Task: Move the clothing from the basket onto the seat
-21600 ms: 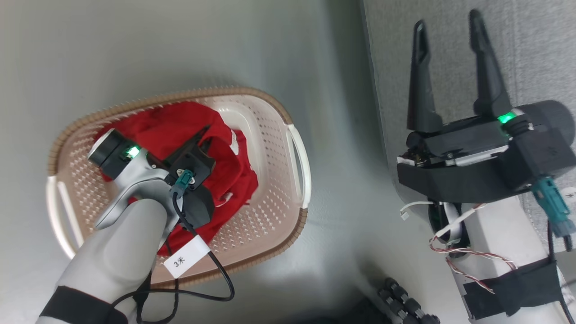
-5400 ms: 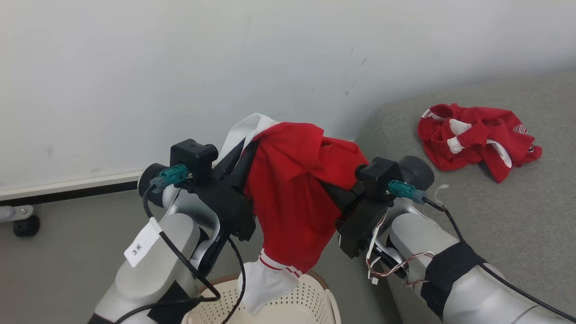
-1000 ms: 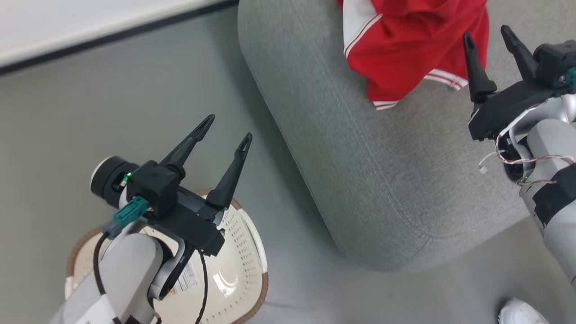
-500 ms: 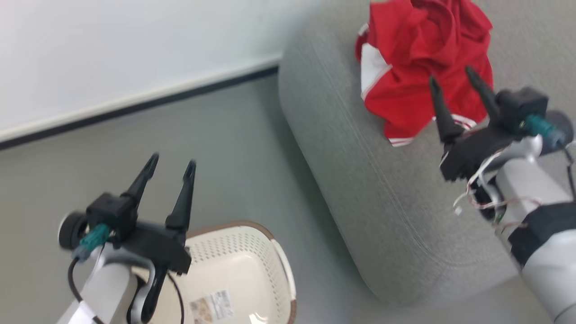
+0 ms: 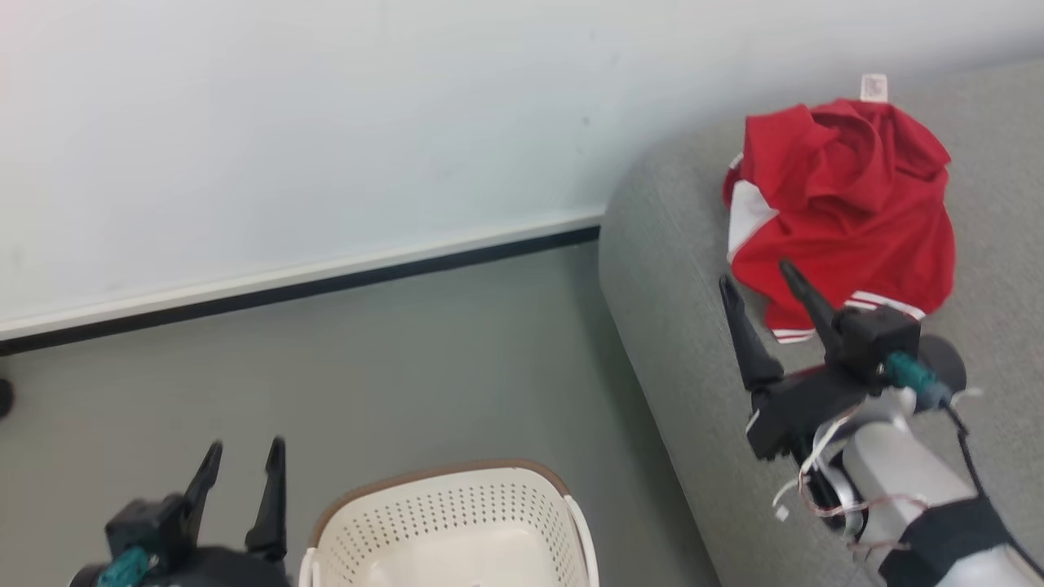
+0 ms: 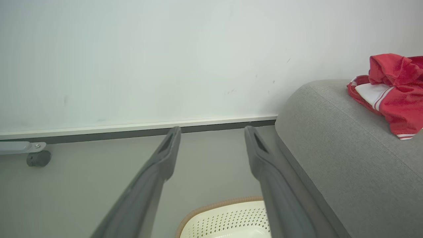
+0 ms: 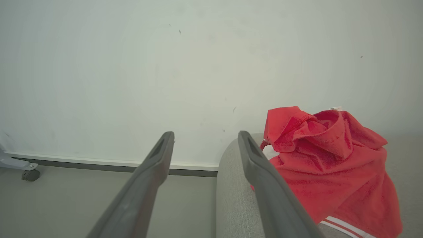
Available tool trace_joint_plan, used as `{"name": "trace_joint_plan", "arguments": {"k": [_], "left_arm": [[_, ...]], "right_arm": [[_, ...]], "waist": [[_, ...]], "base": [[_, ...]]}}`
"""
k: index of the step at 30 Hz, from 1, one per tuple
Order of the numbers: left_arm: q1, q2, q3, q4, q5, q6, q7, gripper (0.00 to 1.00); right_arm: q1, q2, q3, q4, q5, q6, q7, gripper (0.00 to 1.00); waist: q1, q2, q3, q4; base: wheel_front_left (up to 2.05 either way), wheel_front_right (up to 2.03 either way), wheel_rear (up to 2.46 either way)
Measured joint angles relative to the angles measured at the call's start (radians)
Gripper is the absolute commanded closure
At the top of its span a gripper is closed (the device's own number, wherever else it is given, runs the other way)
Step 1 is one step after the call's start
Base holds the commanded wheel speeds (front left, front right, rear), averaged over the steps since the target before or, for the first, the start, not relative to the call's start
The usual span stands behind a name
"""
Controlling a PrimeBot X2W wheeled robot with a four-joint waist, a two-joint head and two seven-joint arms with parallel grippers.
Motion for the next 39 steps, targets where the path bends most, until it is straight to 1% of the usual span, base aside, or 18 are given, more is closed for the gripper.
{"name": "trace_joint_plan", "arguments": {"k": [5, 7, 10, 13, 16, 18, 28, 39], "left_arm": [[0.086, 0.000, 0.053, -0.036, 0.001, 0.008, 0.000, 0.00], [0.102, -0.001, 0.067, -0.049, 0.002, 0.008, 0.000, 0.00], [0.143, -0.005, 0.097, -0.086, 0.014, 0.016, 0.000, 0.00], [0.174, -0.016, 0.124, -0.127, 0.027, 0.016, 0.000, 0.00], [0.201, -0.024, 0.146, -0.163, 0.040, 0.016, 0.000, 0.00], [0.217, -0.032, 0.157, -0.183, 0.055, 0.016, 0.000, 0.00], [0.267, -0.062, 0.209, -0.241, 0.098, 0.017, 0.000, 0.00], [0.285, -0.087, 0.241, -0.277, 0.142, 0.017, 0.000, 0.00]], "right_arm": [[0.097, 0.000, -0.006, -0.078, -0.014, -0.023, 0.000, 0.00], [0.116, -0.001, -0.007, -0.096, -0.018, -0.026, 0.000, 0.00], [0.173, -0.002, -0.017, -0.149, -0.031, -0.043, 0.000, 0.00], [0.224, -0.001, -0.026, -0.195, -0.037, -0.052, 0.000, 0.00], [0.270, 0.000, -0.041, -0.237, -0.039, -0.053, 0.000, 0.00], [0.301, 0.000, -0.052, -0.252, -0.044, -0.061, 0.000, 0.00], [0.417, 0.000, -0.109, -0.330, -0.068, -0.069, 0.000, 0.00], [0.463, 0.010, -0.161, -0.372, -0.107, -0.070, 0.000, 0.00]], "waist": [[0.0000, 0.0000, -0.048, 0.040], [0.0000, 0.0000, -0.056, 0.047], [0.0000, 0.0000, -0.077, 0.067], [0.0001, 0.0001, -0.091, 0.083], [0.0001, 0.0001, -0.100, 0.092], [0.0001, 0.0002, -0.102, 0.095], [0.0002, 0.0002, -0.098, 0.091], [0.0003, 0.0002, -0.093, 0.089]], "base": [[0.00, 0.00, 0.00], [0.00, 0.00, 0.00], [0.00, 0.00, 0.00], [0.00, 0.00, 0.00], [0.00, 0.00, 0.00], [0.00, 0.00, 0.00], [0.00, 0.00, 0.00], [0.00, 0.00, 0.00]]}}
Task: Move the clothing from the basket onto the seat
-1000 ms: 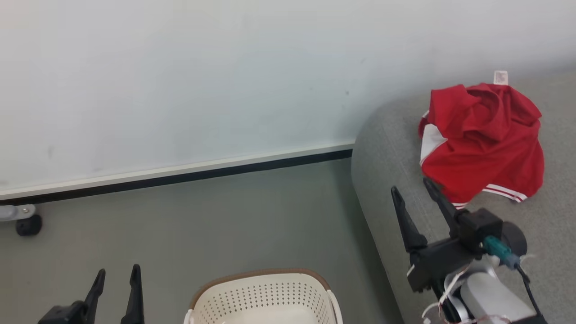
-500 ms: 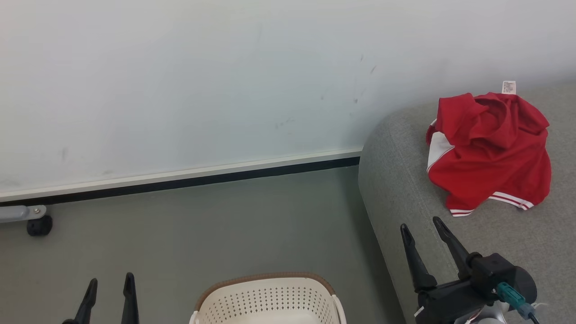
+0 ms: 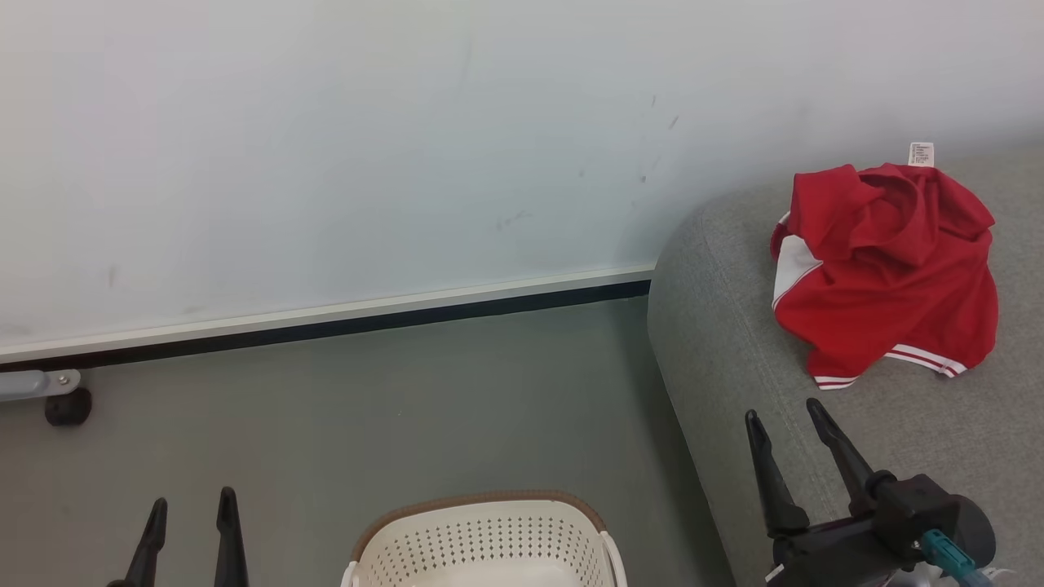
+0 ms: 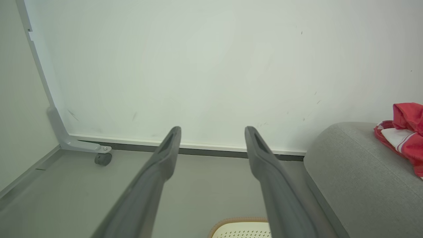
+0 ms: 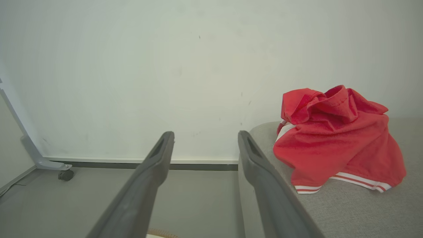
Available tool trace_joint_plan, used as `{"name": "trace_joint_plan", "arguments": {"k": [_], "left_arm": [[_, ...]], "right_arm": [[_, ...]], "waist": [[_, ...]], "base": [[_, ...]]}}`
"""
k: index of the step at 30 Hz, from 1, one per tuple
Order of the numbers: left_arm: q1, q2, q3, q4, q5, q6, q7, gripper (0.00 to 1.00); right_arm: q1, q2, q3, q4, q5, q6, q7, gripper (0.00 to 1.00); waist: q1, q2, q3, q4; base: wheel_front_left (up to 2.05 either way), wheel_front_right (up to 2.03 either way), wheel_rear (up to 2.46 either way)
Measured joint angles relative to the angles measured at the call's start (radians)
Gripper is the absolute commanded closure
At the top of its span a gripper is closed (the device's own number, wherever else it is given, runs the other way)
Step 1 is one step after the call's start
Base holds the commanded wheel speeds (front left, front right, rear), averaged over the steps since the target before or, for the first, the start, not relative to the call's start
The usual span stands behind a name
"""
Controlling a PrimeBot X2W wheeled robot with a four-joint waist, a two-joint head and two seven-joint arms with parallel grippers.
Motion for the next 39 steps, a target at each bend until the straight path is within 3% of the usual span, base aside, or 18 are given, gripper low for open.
{"name": "trace_joint_plan", "arguments": {"k": [5, 6, 18, 39], "left_arm": [[0.000, -0.002, 0.004, -0.006, 0.008, 0.000, 0.000, 0.00], [0.000, -0.002, 0.004, -0.004, 0.010, 0.000, 0.000, 1.00], [0.012, -0.041, 0.000, 0.056, -0.035, -0.011, 0.025, 1.00], [-0.029, -0.077, 0.046, 0.093, -0.278, -0.063, 0.105, 1.00]], "right_arm": [[0.000, 0.007, -0.016, -0.012, -0.013, 0.000, 0.000, 0.00], [0.000, 0.011, -0.018, -0.012, -0.016, 0.000, 0.000, 1.00], [0.052, 0.040, -0.037, 0.046, 0.031, 0.011, 0.019, 1.00], [0.049, 0.083, -0.154, 0.066, 0.310, 0.063, 0.107, 1.00]], "waist": [[0.0000, 0.0000, 0.002, 0.001], [0.0000, 0.0000, 0.002, 0.001], [0.0000, 0.0001, 0.004, 0.004], [0.0000, 0.0002, 0.009, 0.025]], "base": [[0.00, 0.00, 0.00], [0.00, 0.00, 0.00], [0.00, 0.00, 0.00], [0.00, 0.00, 0.00]]}}
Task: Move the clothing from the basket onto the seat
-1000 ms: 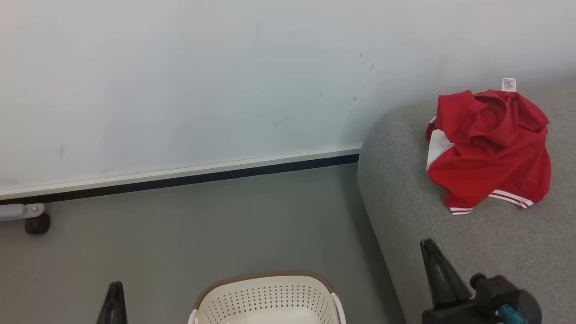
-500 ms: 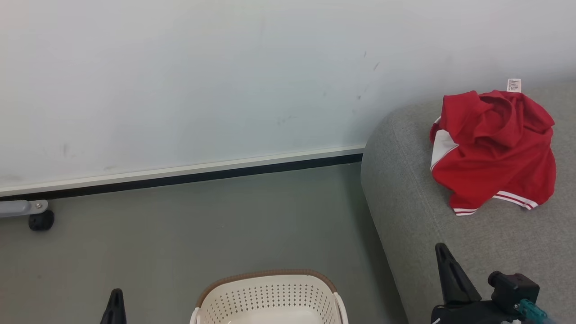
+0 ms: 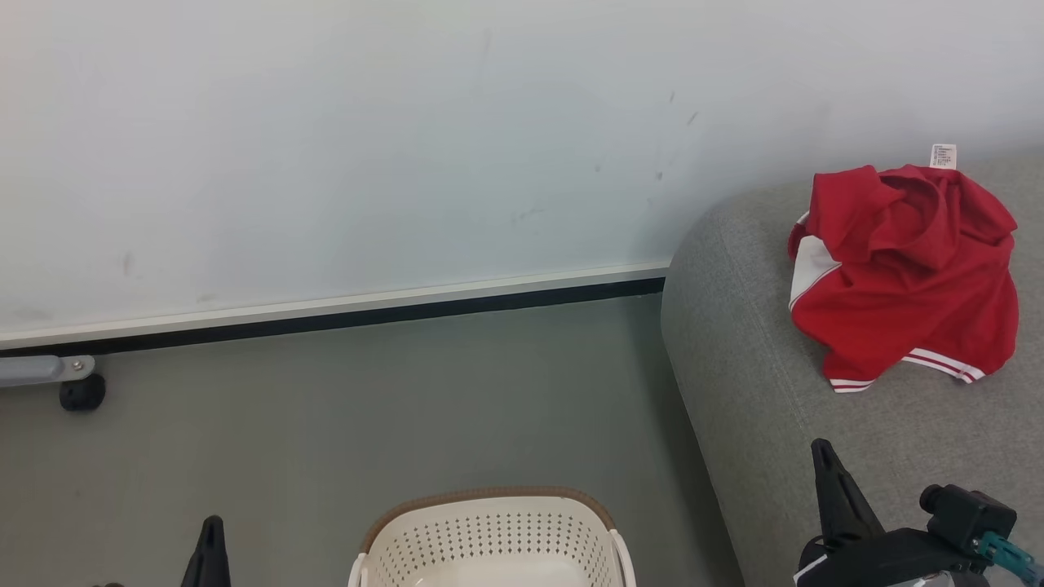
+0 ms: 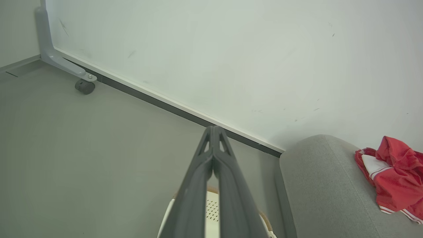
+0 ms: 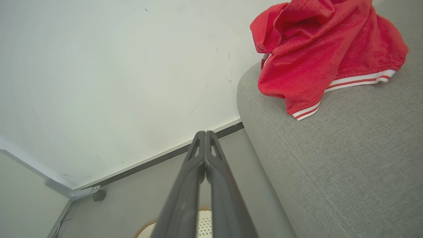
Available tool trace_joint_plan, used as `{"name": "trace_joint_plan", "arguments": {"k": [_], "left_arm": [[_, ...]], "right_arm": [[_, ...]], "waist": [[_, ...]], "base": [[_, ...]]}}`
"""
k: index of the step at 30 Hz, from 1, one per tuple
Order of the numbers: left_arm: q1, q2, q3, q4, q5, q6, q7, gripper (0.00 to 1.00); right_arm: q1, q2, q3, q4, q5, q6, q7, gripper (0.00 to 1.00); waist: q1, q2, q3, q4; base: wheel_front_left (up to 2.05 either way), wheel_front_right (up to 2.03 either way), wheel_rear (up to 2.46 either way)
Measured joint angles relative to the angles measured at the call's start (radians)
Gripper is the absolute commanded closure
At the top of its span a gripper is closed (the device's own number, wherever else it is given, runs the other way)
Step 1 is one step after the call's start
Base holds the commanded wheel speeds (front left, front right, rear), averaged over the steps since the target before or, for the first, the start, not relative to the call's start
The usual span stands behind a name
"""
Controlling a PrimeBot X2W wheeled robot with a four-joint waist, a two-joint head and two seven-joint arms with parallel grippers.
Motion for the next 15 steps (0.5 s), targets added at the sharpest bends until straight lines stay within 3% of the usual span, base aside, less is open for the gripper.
{"name": "trace_joint_plan", "arguments": {"k": [15], "left_arm": [[-0.036, -0.022, 0.028, 0.027, -0.160, -0.028, 0.048, 1.00]], "right_arm": [[-0.006, 0.026, -0.075, 0.015, 0.163, 0.029, 0.049, 1.00]], "waist": [[0.0000, 0.0000, 0.003, 0.012]], "base": [[0.00, 0.00, 0.00]]}}
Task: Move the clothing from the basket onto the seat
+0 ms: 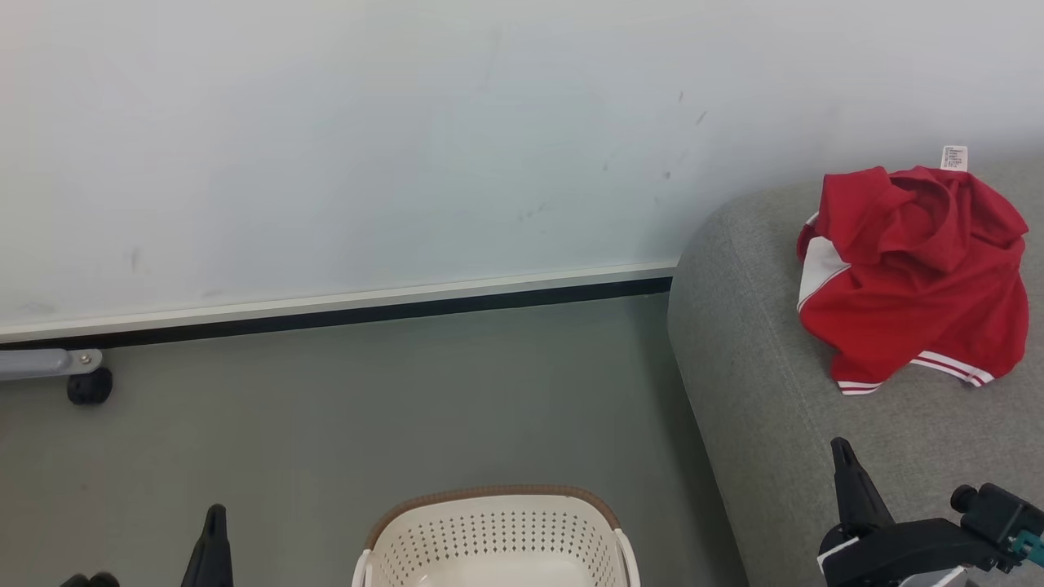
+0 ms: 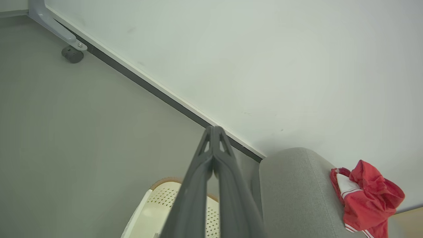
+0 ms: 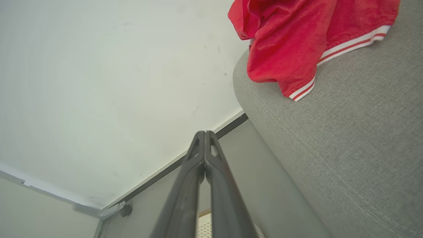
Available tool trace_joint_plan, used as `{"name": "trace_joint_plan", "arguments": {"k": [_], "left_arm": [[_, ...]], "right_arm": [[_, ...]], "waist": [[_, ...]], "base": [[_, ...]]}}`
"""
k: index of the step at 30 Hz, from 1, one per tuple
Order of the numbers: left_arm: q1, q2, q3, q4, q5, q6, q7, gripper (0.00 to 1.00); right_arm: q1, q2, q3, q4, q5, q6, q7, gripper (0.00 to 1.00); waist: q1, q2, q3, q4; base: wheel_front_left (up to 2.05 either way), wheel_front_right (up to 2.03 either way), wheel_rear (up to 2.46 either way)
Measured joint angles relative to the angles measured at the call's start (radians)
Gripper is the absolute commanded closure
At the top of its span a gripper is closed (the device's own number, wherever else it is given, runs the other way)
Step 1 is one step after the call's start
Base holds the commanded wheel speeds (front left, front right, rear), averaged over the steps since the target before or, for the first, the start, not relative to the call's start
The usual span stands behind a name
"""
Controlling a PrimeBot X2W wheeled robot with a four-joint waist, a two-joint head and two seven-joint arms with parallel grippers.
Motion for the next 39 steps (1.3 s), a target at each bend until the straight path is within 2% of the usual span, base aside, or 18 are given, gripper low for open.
{"name": "trace_joint_plan", "arguments": {"k": [39], "left_arm": [[-0.099, -0.063, 0.077, 0.070, -0.408, -0.088, 0.132, 1.00]], "right_arm": [[-0.010, 0.071, -0.206, 0.039, 0.464, 0.095, 0.135, 1.00]], "waist": [[0.0000, 0.0000, 0.008, 0.033]], "base": [[0.00, 0.00, 0.00]]}}
